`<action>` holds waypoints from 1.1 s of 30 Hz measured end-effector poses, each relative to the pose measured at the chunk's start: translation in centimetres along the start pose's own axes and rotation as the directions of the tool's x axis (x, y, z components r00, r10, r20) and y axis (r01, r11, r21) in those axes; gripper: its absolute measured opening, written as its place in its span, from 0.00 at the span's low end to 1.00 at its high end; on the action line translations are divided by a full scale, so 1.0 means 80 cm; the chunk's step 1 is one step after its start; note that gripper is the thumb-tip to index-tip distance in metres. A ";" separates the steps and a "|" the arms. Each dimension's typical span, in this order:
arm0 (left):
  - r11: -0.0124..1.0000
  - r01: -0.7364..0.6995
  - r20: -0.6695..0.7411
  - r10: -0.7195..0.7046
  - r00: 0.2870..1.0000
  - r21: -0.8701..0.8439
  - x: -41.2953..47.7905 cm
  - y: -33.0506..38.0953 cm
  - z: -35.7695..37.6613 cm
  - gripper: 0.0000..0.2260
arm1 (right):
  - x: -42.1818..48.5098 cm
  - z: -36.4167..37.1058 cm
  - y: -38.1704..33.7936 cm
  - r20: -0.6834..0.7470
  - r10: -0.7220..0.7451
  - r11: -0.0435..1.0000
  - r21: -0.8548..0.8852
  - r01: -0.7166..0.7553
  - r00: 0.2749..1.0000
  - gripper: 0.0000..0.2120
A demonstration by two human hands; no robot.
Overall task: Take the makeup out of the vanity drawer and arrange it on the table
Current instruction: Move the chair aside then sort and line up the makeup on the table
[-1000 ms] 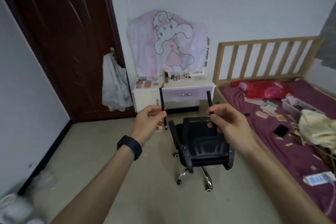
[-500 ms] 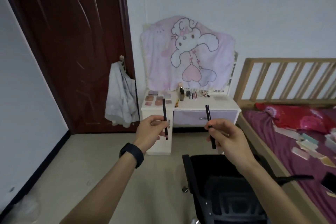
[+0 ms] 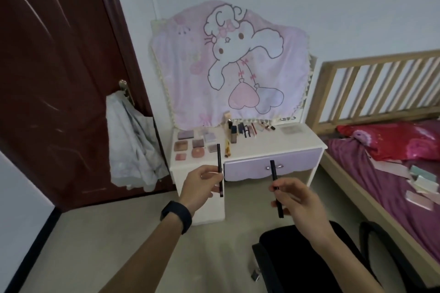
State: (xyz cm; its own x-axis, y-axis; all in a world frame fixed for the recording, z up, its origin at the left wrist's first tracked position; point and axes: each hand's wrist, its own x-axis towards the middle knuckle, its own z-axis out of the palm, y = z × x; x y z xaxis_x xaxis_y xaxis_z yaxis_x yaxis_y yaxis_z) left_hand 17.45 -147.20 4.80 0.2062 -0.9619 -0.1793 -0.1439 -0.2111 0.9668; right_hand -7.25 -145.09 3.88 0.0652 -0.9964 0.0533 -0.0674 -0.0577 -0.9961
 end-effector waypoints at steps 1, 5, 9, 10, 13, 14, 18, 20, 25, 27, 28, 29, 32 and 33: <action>1.000 0.006 0.016 -0.007 1.000 0.009 0.029 -0.002 0.004 0.07 | 0.024 0.003 0.012 -0.022 0.015 1.000 0.006 -0.015 1.000 0.15; 0.999 0.026 0.054 -0.027 0.998 0.022 0.134 0.000 0.023 0.06 | 0.116 0.010 0.049 -0.102 0.085 0.995 0.055 -0.080 0.991 0.12; 0.997 0.063 0.099 -0.067 0.993 0.049 0.223 -0.001 0.045 0.06 | 0.196 0.014 0.075 -0.148 0.156 0.986 0.078 -0.146 0.977 0.09; 0.996 0.070 0.106 -0.075 0.991 0.053 0.243 -0.002 0.050 0.06 | 0.215 0.016 0.081 -0.156 0.170 0.984 0.078 -0.160 0.973 0.09; 0.993 0.104 0.145 -0.112 0.983 0.060 0.294 -0.009 0.060 0.07 | 0.262 0.021 0.093 -0.162 0.217 0.975 0.087 -0.205 0.963 0.08; 0.992 0.113 0.160 -0.121 0.980 0.063 0.312 -0.012 0.063 0.06 | 0.280 0.023 0.098 -0.166 0.228 0.972 0.092 -0.215 0.959 0.08; 0.984 0.164 0.208 -0.175 0.962 0.071 0.383 -0.028 0.073 0.07 | 0.342 0.033 0.121 -0.197 0.272 0.962 0.092 -0.259 0.942 0.06; 0.981 0.170 0.238 -0.187 0.953 0.092 0.424 -0.034 0.077 0.08 | 0.376 0.038 0.138 -0.217 0.302 0.953 0.093 -0.288 0.928 0.05; 0.981 0.162 0.314 -0.187 0.931 0.104 0.524 -0.035 0.084 0.07 | 0.454 0.052 0.165 -0.270 0.355 0.935 0.081 -0.346 0.895 0.03; 0.981 0.161 0.339 -0.190 0.921 0.111 0.559 -0.033 0.090 0.06 | 0.482 0.055 0.171 -0.292 0.380 0.925 0.098 -0.368 0.878 0.04; 0.980 0.154 0.352 -0.188 0.917 0.123 0.572 -0.031 0.094 0.06 | 0.492 0.056 0.172 -0.304 0.389 0.921 0.101 -0.377 0.870 0.04; 0.979 0.154 0.364 -0.194 0.911 0.136 0.587 -0.031 0.098 0.07 | 0.502 0.056 0.174 -0.318 0.400 0.916 0.101 -0.388 0.860 0.05; 0.973 0.175 0.401 -0.221 0.889 0.147 0.619 -0.031 0.117 0.09 | 0.528 0.055 0.180 -0.354 0.430 0.901 0.115 -0.417 0.831 0.06; 0.974 0.172 0.418 -0.219 0.882 0.148 0.626 -0.031 0.123 0.09 | 0.535 0.053 0.180 -0.361 0.436 0.898 0.114 -0.425 0.825 0.06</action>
State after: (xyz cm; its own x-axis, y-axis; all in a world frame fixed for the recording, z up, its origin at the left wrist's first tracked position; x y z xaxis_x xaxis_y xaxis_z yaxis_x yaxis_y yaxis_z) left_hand 18.61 -196.59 -8.37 -0.1909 -0.8743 -0.4462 -0.2474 -0.3970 0.8838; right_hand -1.21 -188.34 -8.47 -0.3350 -0.8689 -0.3645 0.0254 0.3784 -0.9253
